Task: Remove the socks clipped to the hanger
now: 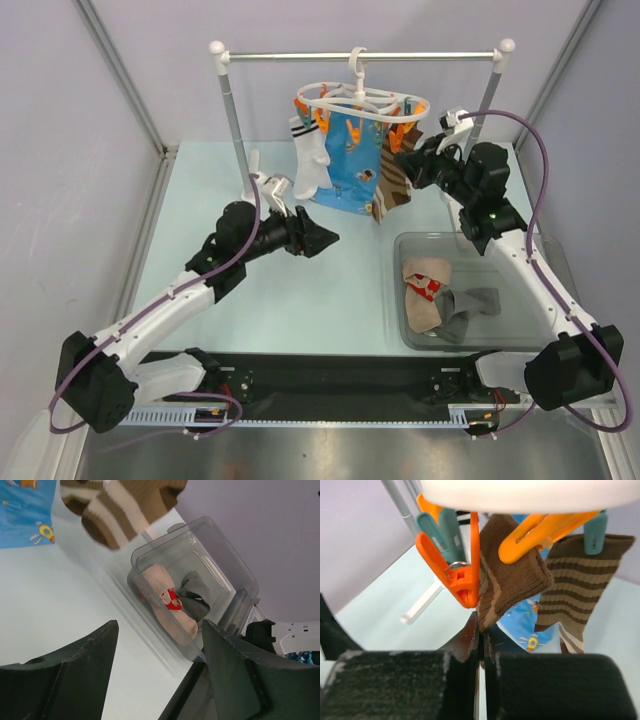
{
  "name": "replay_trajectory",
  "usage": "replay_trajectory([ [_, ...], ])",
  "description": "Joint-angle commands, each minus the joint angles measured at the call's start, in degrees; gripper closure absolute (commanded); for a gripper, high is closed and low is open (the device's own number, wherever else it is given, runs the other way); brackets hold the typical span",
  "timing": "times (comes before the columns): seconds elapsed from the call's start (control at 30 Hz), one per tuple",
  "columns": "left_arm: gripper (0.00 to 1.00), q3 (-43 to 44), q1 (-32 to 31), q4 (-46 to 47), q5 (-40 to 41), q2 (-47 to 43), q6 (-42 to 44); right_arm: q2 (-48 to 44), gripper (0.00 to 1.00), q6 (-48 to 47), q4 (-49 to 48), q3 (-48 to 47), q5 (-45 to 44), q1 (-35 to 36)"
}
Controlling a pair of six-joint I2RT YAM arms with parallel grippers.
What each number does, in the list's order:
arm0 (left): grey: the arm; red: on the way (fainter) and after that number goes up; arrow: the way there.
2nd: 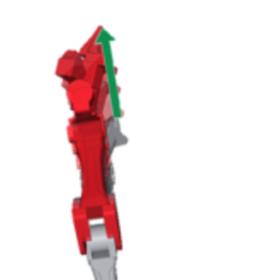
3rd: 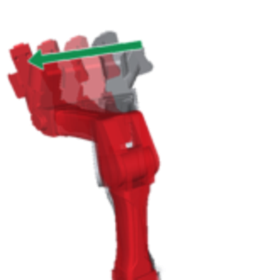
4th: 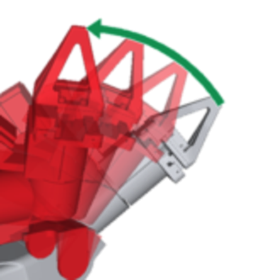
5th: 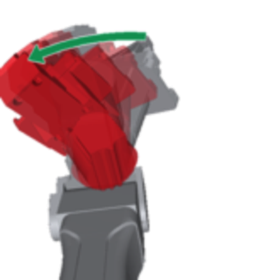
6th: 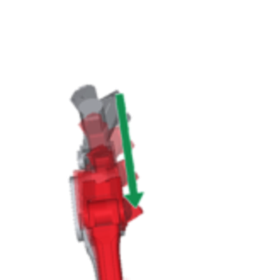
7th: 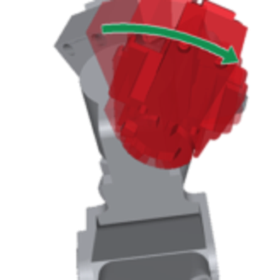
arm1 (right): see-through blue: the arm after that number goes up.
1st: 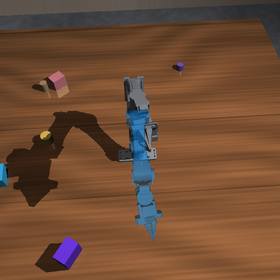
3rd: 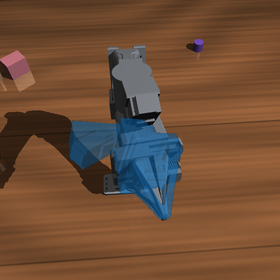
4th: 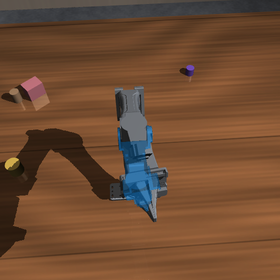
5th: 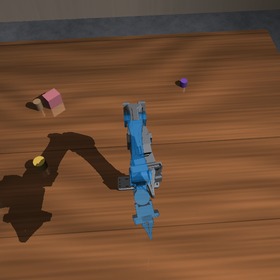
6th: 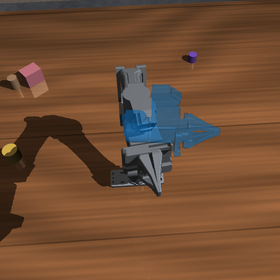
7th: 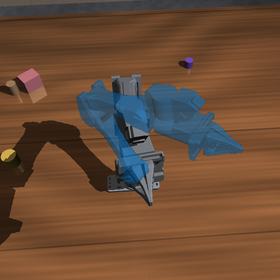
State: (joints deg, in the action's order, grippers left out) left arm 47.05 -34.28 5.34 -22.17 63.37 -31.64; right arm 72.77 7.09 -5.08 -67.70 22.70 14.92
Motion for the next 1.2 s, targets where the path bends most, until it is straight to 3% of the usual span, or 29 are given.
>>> replay_trajectory([
  [0.0, 0.26, 3.4, -1.22, 6.86, 1.96, 1.13, 1.75, -2.63, 1.0, 2.84, 3.76, 1.08, -0.55, 2.56],
  [0.27, 0.23, 6.65, -6.49, 11.26, 2.92, 7.72, 3.86, -6.59, 1.0, 9.6, 2.97, 4.68, -0.11, 5.12],
  [0.43, 0.23, 7.97, -8.69, 11.88, 5.29, 10.8, 4.74, -8.08, 1.0, 14.77, 3.76, 5.47, -4.23, 6.0],
  [0.97, 0.18, 18.77, -13.97, 11.71, 19.35, 22.84, 5.18, -9.23, 1.0, 32.8, 1.57, 8.11, -14.43, 9.52],
  [1.1, 0.18, 21.94, -14.85, 9.95, 24.19, 25.3, 5.09, -9.49, 1.0, 35.62, -0.89, 9.95, -14.79, 9.6],
  [1.17, 0.25, 22.47, -15.02, 10.65, 24.99, 26.01, 5.18, -9.32, 1.0, 35.53, -0.2, 9.96, -15.31, 9.6],
])
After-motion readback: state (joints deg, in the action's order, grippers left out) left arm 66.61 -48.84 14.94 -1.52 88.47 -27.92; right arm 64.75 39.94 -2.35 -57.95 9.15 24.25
